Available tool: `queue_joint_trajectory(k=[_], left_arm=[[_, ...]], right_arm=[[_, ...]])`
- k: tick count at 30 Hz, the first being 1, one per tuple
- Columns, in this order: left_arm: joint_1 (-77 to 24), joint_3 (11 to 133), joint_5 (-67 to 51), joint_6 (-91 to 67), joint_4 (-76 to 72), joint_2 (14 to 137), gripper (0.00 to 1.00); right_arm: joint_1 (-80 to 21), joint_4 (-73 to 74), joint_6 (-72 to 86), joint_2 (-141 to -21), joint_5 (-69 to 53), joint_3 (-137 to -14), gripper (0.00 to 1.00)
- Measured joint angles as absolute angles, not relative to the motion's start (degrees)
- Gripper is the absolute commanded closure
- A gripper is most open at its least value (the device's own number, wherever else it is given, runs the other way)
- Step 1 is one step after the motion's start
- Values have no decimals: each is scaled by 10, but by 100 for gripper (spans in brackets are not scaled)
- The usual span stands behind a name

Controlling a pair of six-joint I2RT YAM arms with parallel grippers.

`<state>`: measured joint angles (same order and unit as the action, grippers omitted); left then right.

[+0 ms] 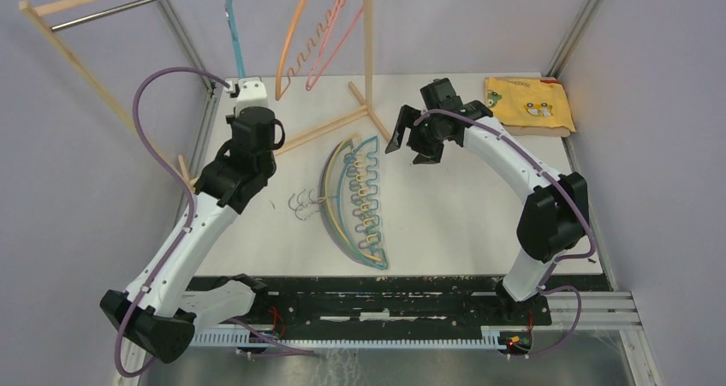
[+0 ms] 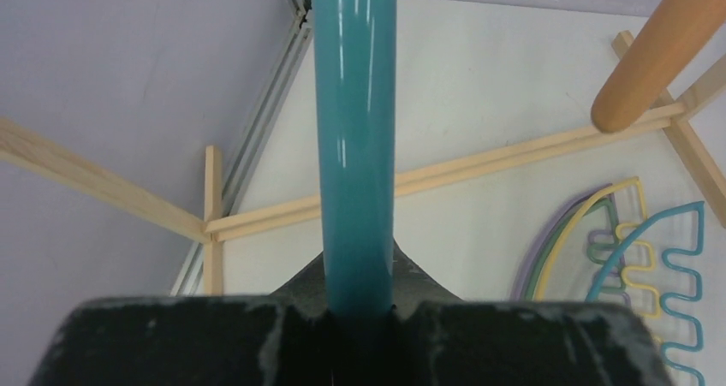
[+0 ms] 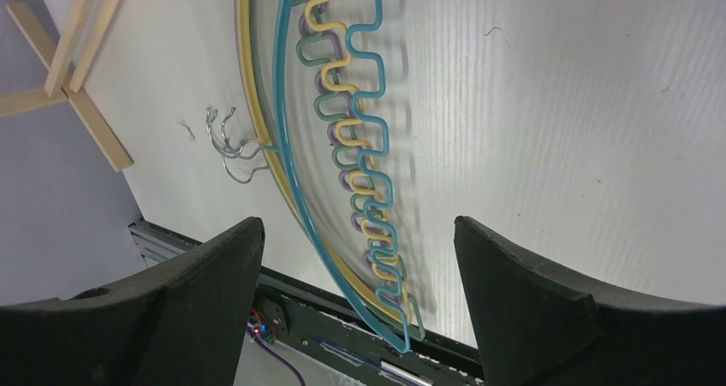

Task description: Organize the hangers

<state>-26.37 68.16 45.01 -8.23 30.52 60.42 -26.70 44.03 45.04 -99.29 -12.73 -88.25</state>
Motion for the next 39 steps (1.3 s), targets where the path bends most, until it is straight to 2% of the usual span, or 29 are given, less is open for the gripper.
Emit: queue_joint_trajectory(k=[6, 17, 39], left_arm=[[-264, 691, 456, -5, 256, 638, 97], [-263, 689, 459, 105, 160, 618, 97], [-229, 762, 414, 120, 149, 701, 97]], right_arm=[[-252, 441, 445, -993, -128, -883, 11], [-230, 442, 438, -1005, -133, -883, 11], [-222, 433, 438, -1026, -170, -883, 13]])
